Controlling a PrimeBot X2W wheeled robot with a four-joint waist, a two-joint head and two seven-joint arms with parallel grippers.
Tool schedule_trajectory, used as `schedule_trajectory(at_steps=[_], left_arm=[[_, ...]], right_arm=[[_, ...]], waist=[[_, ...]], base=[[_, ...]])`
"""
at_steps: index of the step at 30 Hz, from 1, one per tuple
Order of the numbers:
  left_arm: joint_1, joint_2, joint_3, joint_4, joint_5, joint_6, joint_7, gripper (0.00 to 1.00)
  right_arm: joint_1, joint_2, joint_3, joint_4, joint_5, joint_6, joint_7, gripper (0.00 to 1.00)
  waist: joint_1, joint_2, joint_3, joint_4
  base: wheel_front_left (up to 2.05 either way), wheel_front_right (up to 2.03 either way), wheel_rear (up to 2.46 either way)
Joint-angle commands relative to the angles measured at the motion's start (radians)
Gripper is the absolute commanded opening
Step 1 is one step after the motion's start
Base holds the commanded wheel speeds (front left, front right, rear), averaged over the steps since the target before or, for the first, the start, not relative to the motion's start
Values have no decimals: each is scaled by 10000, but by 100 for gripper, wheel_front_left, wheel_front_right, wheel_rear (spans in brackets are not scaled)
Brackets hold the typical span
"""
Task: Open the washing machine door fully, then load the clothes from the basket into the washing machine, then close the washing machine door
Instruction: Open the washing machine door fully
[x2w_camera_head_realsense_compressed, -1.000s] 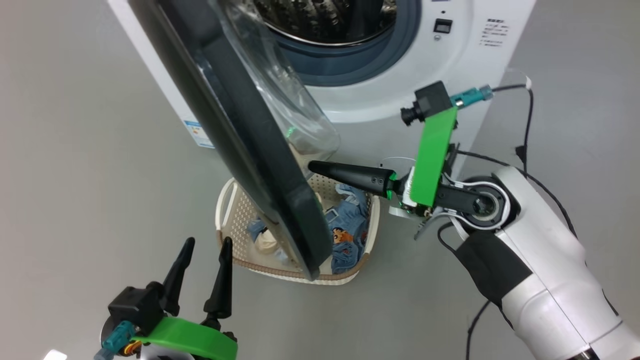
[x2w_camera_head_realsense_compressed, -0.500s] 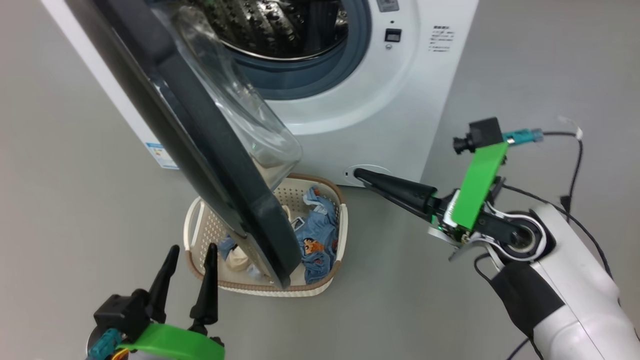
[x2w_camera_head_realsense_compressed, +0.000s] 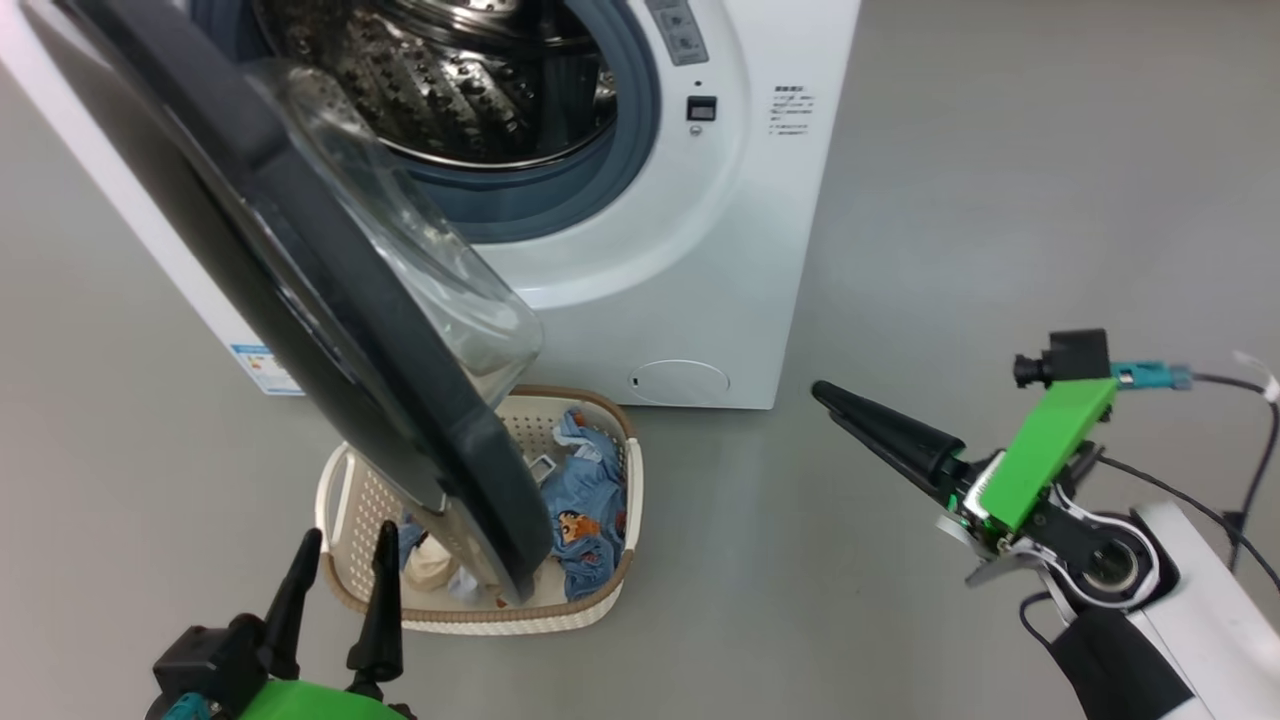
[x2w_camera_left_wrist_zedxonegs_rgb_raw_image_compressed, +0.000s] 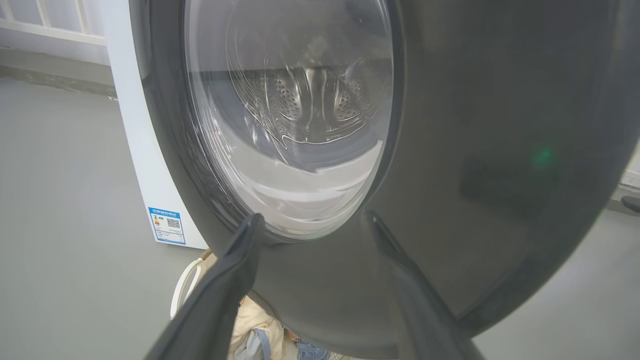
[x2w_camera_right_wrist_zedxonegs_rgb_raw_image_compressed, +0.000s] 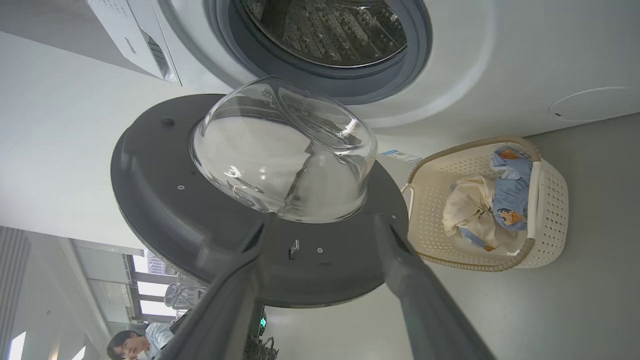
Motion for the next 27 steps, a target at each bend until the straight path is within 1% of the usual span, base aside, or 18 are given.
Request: schedule_trajectory(at_steps=[1,8,14,15,19,23,27], left_arm=[[-85,191,403,-309,44,-16,-65,100],[13,185,582,-321,69,-16,-65,100],[68,182,665,-304,92,-16,-65,100],[68,182,665,-304,92,-16,-65,100],[60,175,688,-291,103,-16,-65,100],[59,157,719,-277,121,-16,-65,100],[77,139,735,-255,149,-16,-65,100]], right_arm=[[261,-118,38,-366,-155,16,-268,100],[970,-400,-153,-534,-155,16,-916,100],[1366,-765,-57,-534,-688,16,-1862,100],[1366,-765,-57,-534,-688,16,-1862,100],[1497,-1042,206,-288,-1227,16,-2811,100],[1530,-1345,747,128,-1874,16,-3871,100],[1502,-1553,1357,547,-2277,16,-4914,100]], waist=[[0,0,-44,-128],[0,0,-80,-319],[0,0,-116,-407],[0,0,-116,-407],[0,0,-90,-414],[0,0,-85,-410],[0,0,-110,-396]], base=[[0,0,0],[0,0,0],[0,0,0],[0,0,0],[0,0,0],[0,0,0],[0,0,0]])
